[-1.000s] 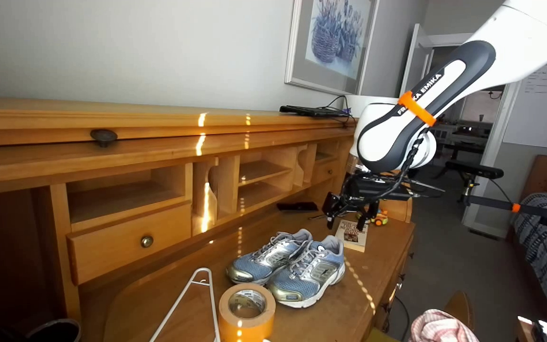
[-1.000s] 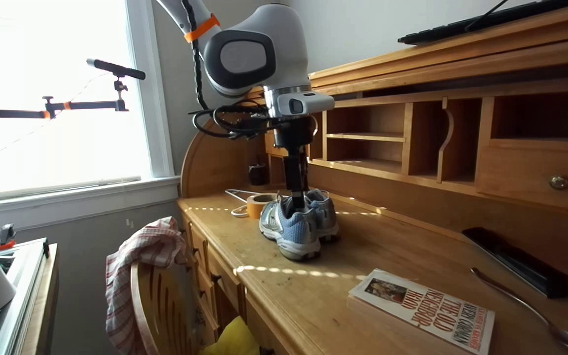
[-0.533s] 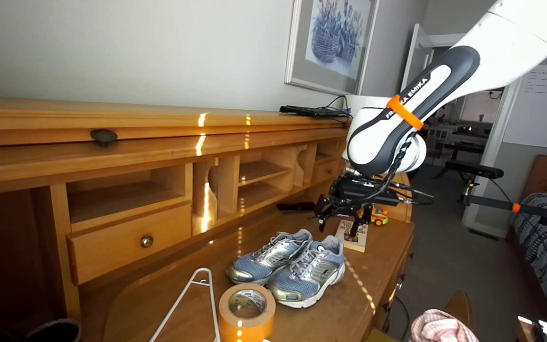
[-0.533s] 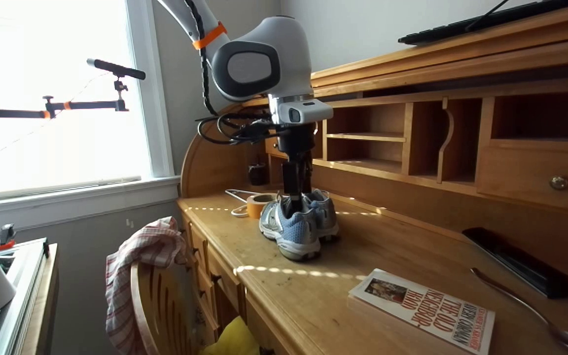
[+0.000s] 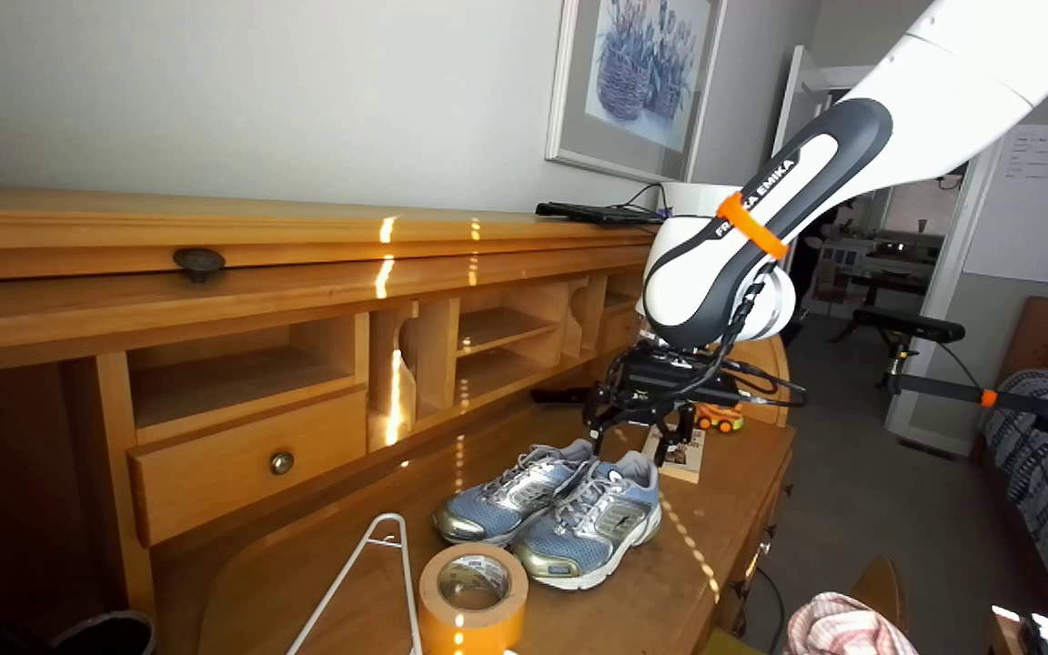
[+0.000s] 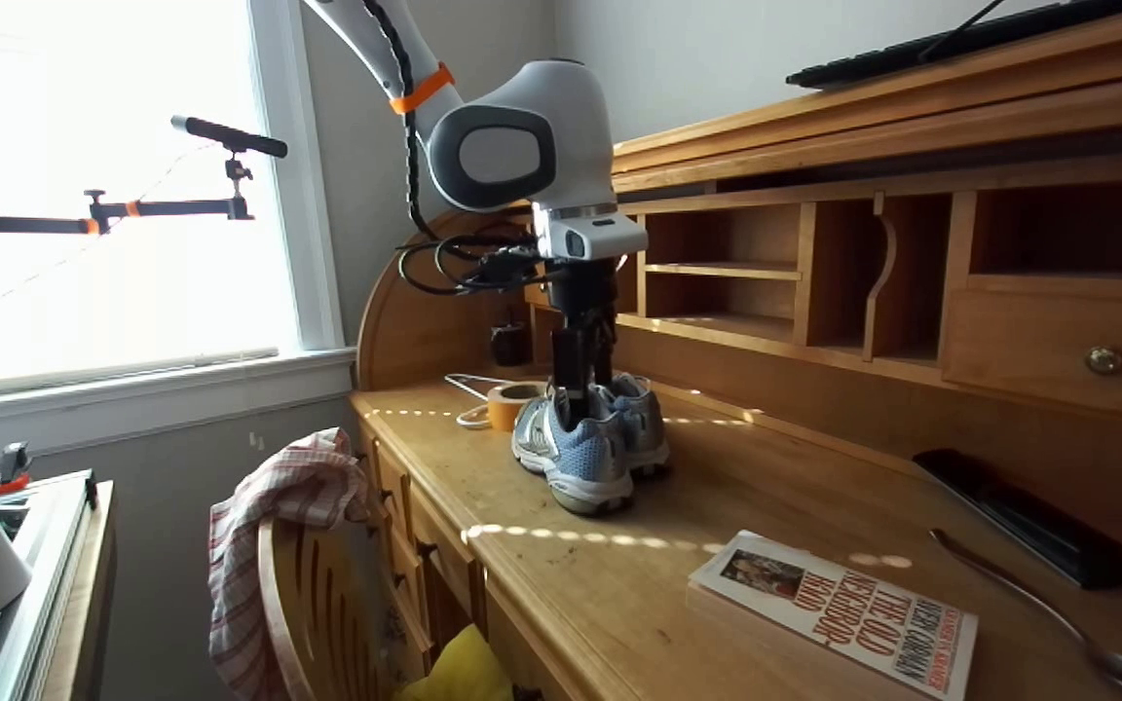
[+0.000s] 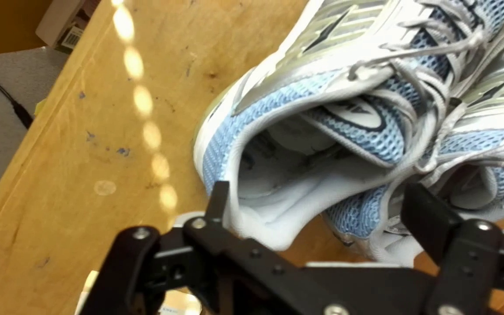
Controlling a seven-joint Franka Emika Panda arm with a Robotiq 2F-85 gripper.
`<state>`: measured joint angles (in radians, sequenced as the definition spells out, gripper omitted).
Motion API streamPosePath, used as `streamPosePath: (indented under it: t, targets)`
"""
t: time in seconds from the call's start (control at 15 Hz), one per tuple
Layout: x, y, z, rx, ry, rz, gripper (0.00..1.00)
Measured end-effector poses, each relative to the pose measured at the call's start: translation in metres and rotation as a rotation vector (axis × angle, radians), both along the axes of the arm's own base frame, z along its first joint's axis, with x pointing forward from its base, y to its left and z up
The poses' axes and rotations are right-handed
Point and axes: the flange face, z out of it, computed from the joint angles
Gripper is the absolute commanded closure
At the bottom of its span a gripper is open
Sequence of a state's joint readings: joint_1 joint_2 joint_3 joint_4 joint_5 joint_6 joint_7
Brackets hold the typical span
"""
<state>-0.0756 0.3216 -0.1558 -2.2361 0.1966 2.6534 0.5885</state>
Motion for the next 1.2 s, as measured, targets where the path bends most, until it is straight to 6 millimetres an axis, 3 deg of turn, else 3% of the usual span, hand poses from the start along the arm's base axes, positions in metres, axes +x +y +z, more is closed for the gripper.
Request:
streamPosePath:
  t: [0.93,1.0,1.07,1.2]
  targets:
    - [0.03,0.005,-0.039,0.022,-0.02,-0.078,0.0]
    - [0.032,0.007,-0.042,0.023,-0.021,-0.078,0.02]
    - [0.034,0.009,-0.046,0.023,-0.02,-0.077,0.27]
    - [0.038,0.012,-0.049,0.021,-0.02,-0.072,0.3]
